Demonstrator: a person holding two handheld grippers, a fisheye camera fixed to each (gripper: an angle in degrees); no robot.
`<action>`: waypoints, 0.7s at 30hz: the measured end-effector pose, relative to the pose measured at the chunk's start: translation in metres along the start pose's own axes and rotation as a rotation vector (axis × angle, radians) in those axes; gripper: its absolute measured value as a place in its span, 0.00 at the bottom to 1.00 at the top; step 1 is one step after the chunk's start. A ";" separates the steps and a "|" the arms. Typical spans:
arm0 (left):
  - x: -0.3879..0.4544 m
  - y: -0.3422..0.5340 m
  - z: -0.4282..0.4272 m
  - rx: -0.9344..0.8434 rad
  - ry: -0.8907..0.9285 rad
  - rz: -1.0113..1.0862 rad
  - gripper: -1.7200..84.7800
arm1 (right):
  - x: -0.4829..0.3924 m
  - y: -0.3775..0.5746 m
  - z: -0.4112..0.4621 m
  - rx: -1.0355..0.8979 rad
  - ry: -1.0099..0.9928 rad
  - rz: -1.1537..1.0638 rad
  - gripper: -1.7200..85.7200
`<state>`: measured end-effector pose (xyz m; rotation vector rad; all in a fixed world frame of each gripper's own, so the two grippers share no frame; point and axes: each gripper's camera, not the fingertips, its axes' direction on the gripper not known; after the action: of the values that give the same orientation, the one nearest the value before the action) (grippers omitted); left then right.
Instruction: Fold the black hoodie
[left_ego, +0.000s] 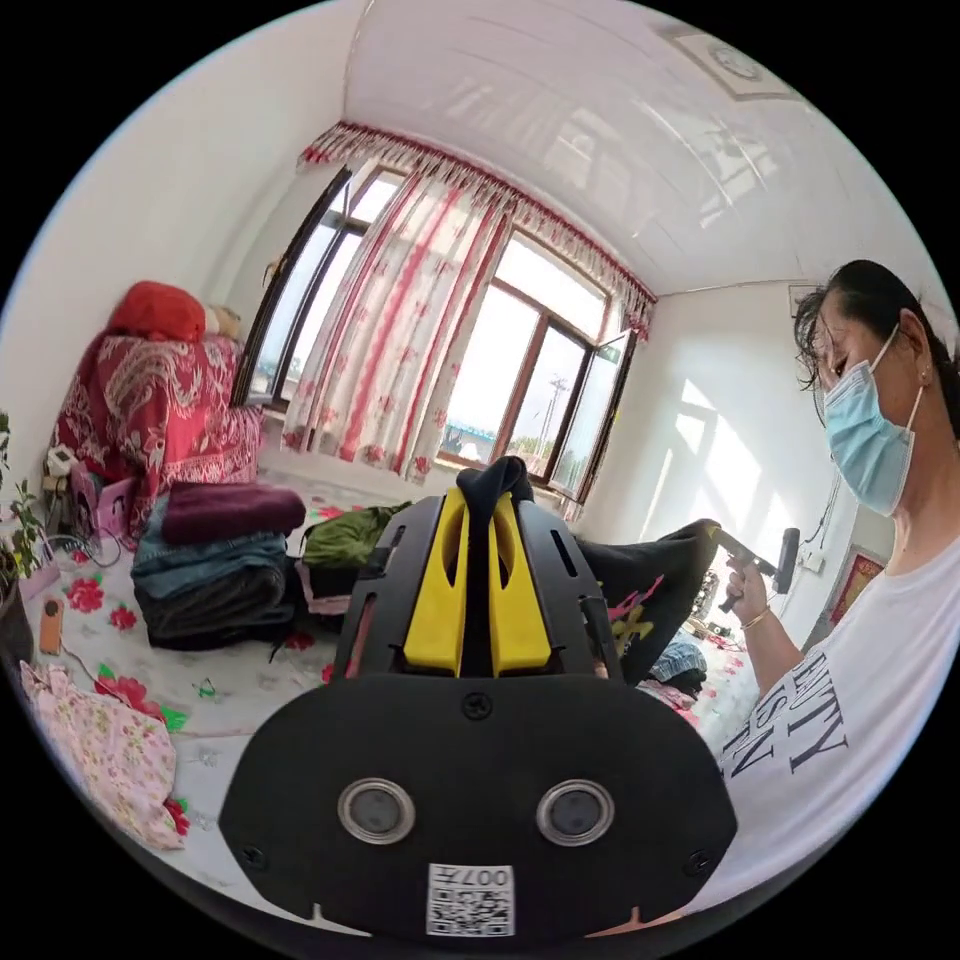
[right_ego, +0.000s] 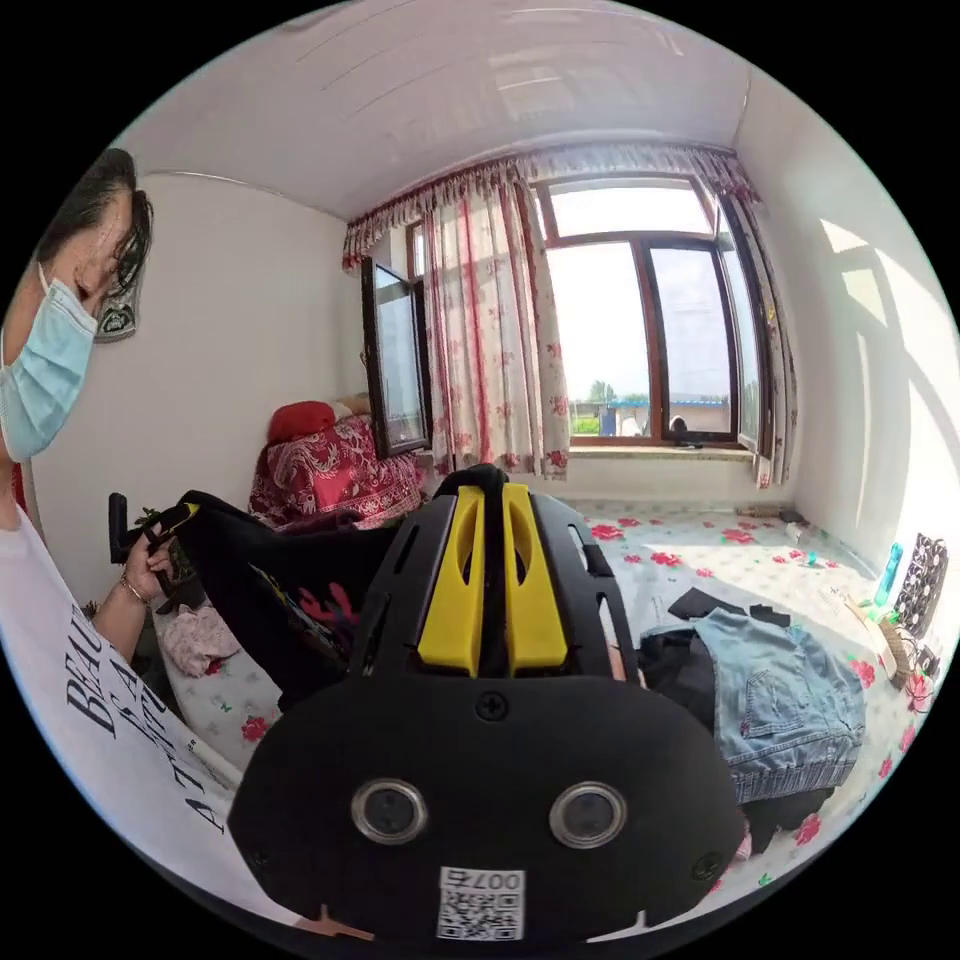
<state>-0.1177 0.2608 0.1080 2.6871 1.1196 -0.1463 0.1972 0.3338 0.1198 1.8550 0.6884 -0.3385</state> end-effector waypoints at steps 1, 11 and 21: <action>0.027 -0.011 -0.034 0.090 0.016 0.043 0.01 | -0.015 -0.014 -0.038 0.067 0.005 -0.032 0.04; 0.189 -0.053 -0.168 0.441 -0.044 0.330 0.02 | -0.073 -0.084 -0.194 0.394 0.032 -0.176 0.04; 0.071 -0.035 0.118 -0.189 -0.161 0.204 0.06 | -0.002 -0.109 0.054 -0.025 0.204 -0.112 0.09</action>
<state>-0.0937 0.3047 -0.0252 2.5495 0.7676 -0.2067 0.1345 0.3114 0.0185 1.8473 0.9339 -0.2133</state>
